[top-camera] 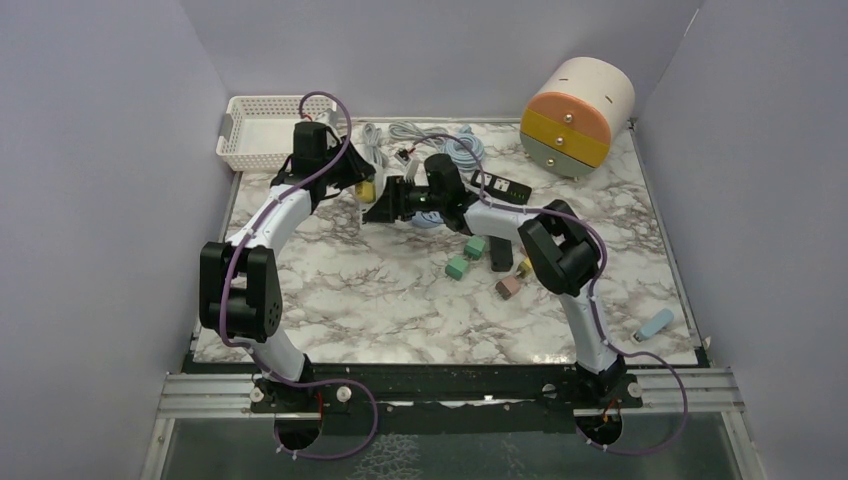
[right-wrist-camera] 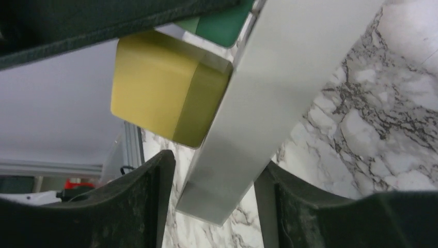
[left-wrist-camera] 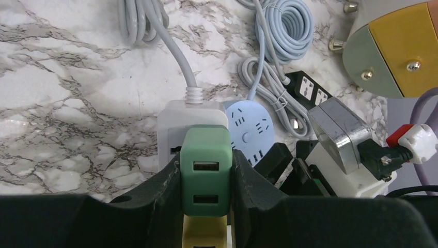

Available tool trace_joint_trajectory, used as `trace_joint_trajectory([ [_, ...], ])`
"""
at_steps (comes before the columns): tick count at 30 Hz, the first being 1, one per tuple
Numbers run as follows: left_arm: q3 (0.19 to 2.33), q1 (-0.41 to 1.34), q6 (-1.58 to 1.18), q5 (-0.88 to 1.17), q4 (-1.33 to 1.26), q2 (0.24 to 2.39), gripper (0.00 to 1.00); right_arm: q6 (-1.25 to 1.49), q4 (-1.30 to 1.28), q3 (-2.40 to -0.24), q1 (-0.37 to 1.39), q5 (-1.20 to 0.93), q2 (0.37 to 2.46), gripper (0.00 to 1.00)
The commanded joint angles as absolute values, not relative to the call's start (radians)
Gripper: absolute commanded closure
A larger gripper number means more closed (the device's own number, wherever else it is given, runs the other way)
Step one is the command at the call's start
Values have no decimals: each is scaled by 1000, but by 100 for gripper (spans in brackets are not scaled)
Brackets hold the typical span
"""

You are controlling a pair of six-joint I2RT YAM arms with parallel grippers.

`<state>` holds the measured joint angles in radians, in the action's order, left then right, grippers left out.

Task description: Pull the plug off the socket

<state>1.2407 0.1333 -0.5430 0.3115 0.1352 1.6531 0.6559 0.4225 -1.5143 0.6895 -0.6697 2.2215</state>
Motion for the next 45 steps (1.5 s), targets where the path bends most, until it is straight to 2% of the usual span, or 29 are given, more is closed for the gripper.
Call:
trace_joint_trajectory([
  [1, 1245, 141, -561, 373, 42, 1621, 100, 666, 393, -1590, 698, -670, 2265, 65],
  [2, 1250, 140, -537, 386, 44, 1623, 100, 668, 387, -1601, 697, -683, 2271, 92],
  [3, 1275, 137, -476, 388, 84, 1630, 100, 663, 373, -1609, 697, -689, 2272, 98],
  [7, 1407, 136, -204, 69, 349, 1635, 100, 624, 359, -1563, 693, -671, 2237, 99],
  [9, 1373, 70, -230, 227, 309, 1618, 100, 620, 360, -1559, 692, -676, 2233, 99],
  [12, 1198, -36, -501, 699, -29, 1613, 100, 623, 359, -1579, 691, -694, 2243, 99],
  [13, 1163, -47, -578, 757, -104, 1625, 100, 622, 356, -1582, 692, -696, 2244, 99],
  [14, 1171, -44, -572, 725, -67, 1636, 100, 619, 351, -1583, 692, -696, 2241, 99],
  [17, 1275, 62, -298, 183, 245, 1615, 100, 601, 338, -1572, 689, -684, 2224, 99],
  [18, 1267, 66, -266, 131, 249, 1597, 100, 599, 336, -1566, 686, -680, 2218, 99],
  [19, 1229, 32, -301, 219, 194, 1576, 100, 597, 337, -1562, 685, -679, 2213, 99],
  [22, 1039, -111, -627, 699, -225, 1563, 100, 601, 337, -1571, 681, -686, 2218, 99],
  [23, 1023, -127, -698, 747, -274, 1579, 100, 602, 336, -1574, 681, -688, 2221, 99],
  [24, 1055, -120, -652, 689, -172, 1587, 100, 603, 335, -1574, 681, -689, 2222, 99],
  [25, 1120, -79, -524, 529, -2, 1584, 100, 602, 332, -1575, 680, -688, 2223, 99],
  [27, 1221, 57, -267, 34, 234, 1570, 100, 594, 319, -1575, 679, -680, 2218, 99],
  [28, 1227, 81, -252, 5, 256, 1560, 100, 590, 314, -1574, 678, -677, 2215, 99],
  [30, 1154, 2, -358, 286, 148, 1525, 100, 588, 313, -1575, 678, -674, 2214, 99],
  [32, 1022, -112, -606, 643, -153, 1520, 100, 589, 308, -1582, 676, -678, 2219, 99],
  [33, 982, -143, -693, 727, -264, 1541, 100, 589, 305, -1585, 675, -679, 2221, 99],
  [34, 999, -152, -687, 714, -229, 1558, 100, 589, 301, -1587, 675, -681, 2222, 99],
  [35, 1052, -119, -584, 599, -82, 1561, 100, 588, 298, -1588, 674, -681, 2221, 99],
  [37, 1176, 25, -318, 103, 207, 1544, 100, 581, 286, -1586, 672, -673, 2217, 99],
  [38, 1198, 83, -242, -80, 251, 1540, 100, 576, 280, -1585, 671, -668, 2213, 99],
  [39, 1193, 91, -222, -127, 256, 1531, 100, 572, 276, -1584, 669, -661, 2209, 99],
  [40, 1167, 49, -257, -24, 221, 1519, 100, 569, 273, -1583, 668, -654, 2206, 99],
  [43, 989, -134, -527, 574, -135, 1515, 100, 574, 267, -1587, 661, -651, 2210, 99],
  [44, 972, -150, -599, 647, -183, 1532, 100, 577, 266, -1589, 659, -653, 2212, 99],
  [45, 1002, -137, -565, 588, -93, 1542, 100, 580, 264, -1589, 658, -655, 2213, 99],
])
